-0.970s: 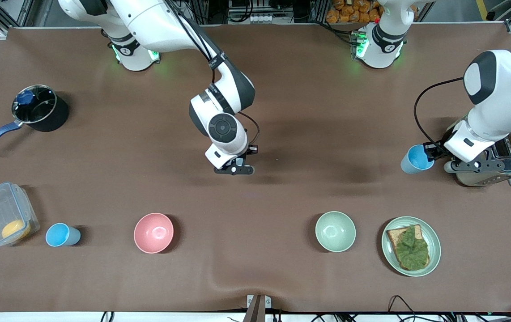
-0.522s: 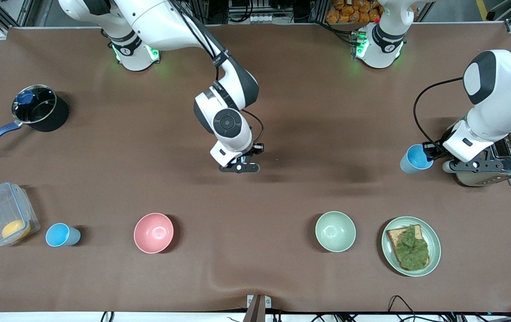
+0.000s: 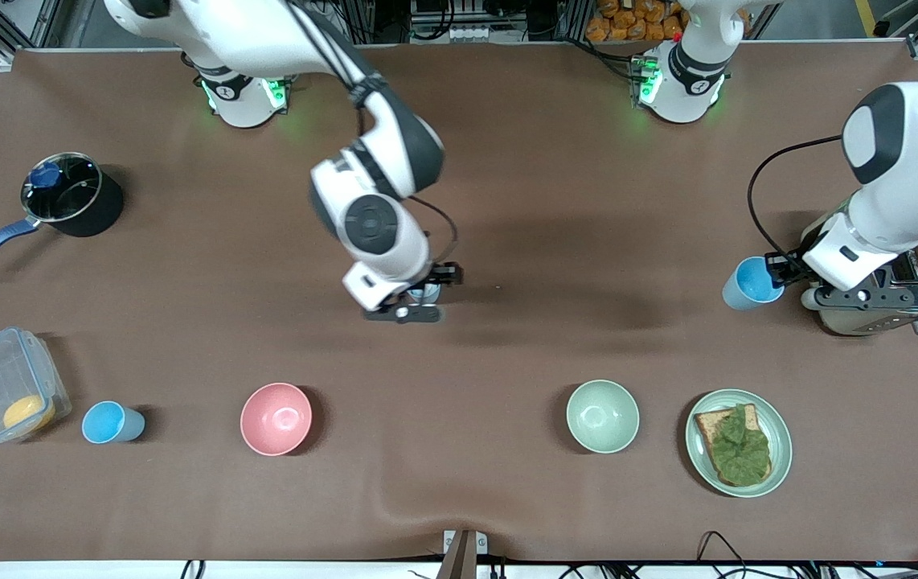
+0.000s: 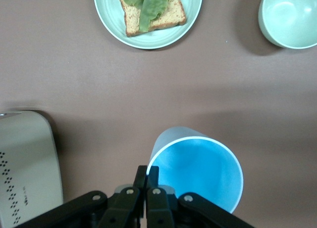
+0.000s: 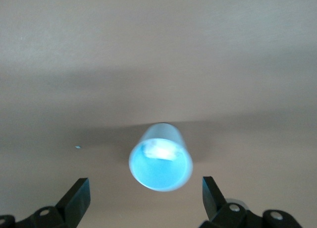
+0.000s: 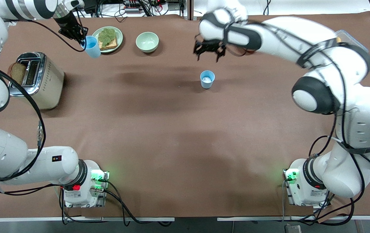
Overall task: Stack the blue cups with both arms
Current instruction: 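Carry the blue cup with the right gripper to the table middle, then open the right gripper and draw the right arm back to rest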
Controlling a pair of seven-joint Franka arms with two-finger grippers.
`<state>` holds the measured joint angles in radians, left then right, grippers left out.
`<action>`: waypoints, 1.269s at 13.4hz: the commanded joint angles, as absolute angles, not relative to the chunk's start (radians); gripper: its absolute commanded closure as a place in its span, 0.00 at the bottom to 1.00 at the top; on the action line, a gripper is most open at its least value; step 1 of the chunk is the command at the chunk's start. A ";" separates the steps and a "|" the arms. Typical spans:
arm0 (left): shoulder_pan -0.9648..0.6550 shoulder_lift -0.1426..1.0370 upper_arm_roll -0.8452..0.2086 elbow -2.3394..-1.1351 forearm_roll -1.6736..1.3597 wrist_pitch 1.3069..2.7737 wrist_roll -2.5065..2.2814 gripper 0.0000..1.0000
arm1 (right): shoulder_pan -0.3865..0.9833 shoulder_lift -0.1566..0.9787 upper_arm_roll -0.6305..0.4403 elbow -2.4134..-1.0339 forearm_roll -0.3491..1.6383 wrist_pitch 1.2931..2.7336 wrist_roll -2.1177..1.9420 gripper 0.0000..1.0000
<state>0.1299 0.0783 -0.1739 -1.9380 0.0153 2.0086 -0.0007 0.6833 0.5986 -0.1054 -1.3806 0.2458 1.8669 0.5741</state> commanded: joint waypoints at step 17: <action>0.121 0.091 -0.282 -1.795 0.000 1.891 -0.018 1.00 | 0.101 0.097 -0.069 -1.555 0.025 1.531 0.092 0.00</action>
<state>0.1141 0.0853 -0.2651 -1.8206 0.0125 1.9214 -0.0045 0.1236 0.1864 -0.0981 -1.4683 0.0733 1.5031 0.0964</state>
